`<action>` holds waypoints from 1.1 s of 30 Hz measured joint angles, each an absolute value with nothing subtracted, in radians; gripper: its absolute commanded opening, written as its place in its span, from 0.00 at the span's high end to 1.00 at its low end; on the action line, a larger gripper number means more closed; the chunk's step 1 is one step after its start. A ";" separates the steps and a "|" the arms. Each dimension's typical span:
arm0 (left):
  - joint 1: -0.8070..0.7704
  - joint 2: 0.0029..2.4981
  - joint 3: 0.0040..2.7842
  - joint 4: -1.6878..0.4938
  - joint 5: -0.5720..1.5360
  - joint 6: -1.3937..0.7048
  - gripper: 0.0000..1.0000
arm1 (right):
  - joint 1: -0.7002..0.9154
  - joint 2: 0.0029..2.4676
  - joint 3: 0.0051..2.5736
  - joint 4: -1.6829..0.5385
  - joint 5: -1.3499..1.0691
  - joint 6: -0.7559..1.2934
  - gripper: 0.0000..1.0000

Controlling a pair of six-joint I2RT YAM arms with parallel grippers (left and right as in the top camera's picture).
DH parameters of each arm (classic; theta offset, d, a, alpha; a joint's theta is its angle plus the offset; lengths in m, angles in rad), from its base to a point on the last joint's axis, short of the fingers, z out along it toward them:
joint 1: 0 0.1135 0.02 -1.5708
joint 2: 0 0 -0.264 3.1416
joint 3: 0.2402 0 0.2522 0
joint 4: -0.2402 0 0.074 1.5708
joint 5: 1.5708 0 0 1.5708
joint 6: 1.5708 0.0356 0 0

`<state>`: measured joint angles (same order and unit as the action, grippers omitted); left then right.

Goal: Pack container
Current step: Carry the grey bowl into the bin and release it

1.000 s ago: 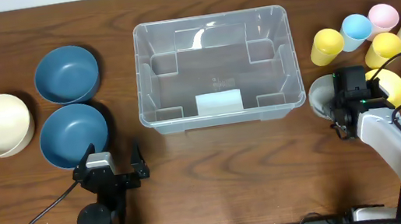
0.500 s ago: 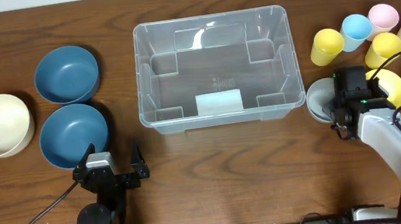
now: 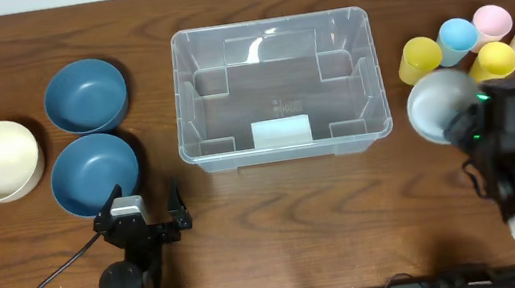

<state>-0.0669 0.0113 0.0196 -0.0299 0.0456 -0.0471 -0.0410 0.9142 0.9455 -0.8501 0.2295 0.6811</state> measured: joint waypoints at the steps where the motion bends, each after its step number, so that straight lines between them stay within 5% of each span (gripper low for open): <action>1: -0.067 0.011 0.020 -0.030 0.046 -0.047 0.02 | -0.041 0.883 0.971 -0.844 0.212 0.650 0.98; 11: -0.067 0.011 0.020 -0.030 0.046 -0.047 0.02 | 0.013 0.809 1.105 -0.727 -0.022 0.450 0.99; 23: -0.067 0.011 0.020 -0.030 0.046 -0.047 0.02 | 0.279 1.439 1.364 -0.782 -0.105 0.287 0.98; 33: -0.067 0.011 0.020 -0.030 0.046 -0.047 0.02 | 0.338 1.770 1.641 -0.821 -0.023 0.230 0.98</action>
